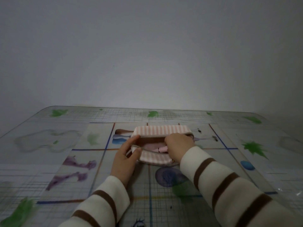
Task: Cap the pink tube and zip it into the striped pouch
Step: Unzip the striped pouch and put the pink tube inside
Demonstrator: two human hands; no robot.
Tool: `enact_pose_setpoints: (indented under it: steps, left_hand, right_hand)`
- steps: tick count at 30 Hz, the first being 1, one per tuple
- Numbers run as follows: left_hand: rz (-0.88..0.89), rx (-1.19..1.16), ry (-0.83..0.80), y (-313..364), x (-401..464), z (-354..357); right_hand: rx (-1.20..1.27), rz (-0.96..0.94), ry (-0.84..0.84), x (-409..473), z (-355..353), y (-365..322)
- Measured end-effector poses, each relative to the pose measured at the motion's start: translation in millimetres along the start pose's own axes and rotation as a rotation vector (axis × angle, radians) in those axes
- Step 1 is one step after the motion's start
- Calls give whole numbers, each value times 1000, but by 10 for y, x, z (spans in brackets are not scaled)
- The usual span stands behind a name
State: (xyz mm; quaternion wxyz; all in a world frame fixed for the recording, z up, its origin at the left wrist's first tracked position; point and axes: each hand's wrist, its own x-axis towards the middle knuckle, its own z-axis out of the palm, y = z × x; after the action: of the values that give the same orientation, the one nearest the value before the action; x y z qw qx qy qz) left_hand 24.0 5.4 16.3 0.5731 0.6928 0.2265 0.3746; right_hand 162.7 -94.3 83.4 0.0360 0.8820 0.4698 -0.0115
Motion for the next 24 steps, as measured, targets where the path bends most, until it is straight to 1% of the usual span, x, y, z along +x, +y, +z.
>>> enact_pose_setpoints:
  steps: [5, 9, 18, 20, 24]
  left_hand:
    - [13, 6, 10, -3, -5, 3]
    - [9, 10, 12, -14, 2, 5]
    - [6, 5, 24, 19, -11, 7]
    - [-3, 0, 31, 27, -12, 2]
    - [-19, -19, 47, 30, -10, 5]
  right_hand:
    - [-48, 17, 1, 7, -17, -65]
    - [-24, 53, -1, -1, 7, -73]
    - [25, 30, 115, 9, 83, -5]
    - [71, 21, 142, 9, 98, 26]
    - [218, -7, 287, -16, 123, 95]
